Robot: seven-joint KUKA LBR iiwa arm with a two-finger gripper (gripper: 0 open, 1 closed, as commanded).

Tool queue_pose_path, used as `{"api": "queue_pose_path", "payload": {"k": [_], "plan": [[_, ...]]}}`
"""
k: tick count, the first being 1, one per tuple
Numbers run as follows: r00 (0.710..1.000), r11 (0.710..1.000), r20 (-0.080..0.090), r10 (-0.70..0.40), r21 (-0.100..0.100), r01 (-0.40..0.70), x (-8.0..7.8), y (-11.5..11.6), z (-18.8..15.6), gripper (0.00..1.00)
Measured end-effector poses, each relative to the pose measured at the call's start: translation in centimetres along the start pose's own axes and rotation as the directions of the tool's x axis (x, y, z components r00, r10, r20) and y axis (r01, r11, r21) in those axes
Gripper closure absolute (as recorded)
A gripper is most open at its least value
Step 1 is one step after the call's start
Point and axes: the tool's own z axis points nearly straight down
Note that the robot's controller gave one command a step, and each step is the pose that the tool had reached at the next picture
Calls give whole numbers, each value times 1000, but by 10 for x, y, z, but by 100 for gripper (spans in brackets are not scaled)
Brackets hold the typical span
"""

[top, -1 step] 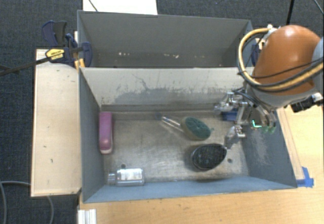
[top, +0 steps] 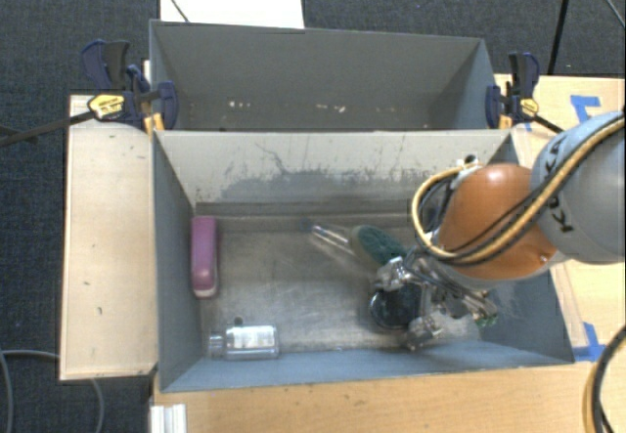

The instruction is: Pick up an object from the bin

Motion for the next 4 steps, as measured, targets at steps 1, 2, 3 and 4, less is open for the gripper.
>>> {"api": "queue_pose_path", "payload": {"k": [1, 2, 3, 4], "plan": [[1000, 1000, -13, 22, -3, -22, -5, -4, -29, 0], [1000, 1000, -14, -14, -3, 14, -3, -27, -27, 0], [995, 995, -11, -102, -4, 102, 3, -28, 1, 0], [983, 983, -5, -183, 1, 183, 4, -16, 0, 0]]}}
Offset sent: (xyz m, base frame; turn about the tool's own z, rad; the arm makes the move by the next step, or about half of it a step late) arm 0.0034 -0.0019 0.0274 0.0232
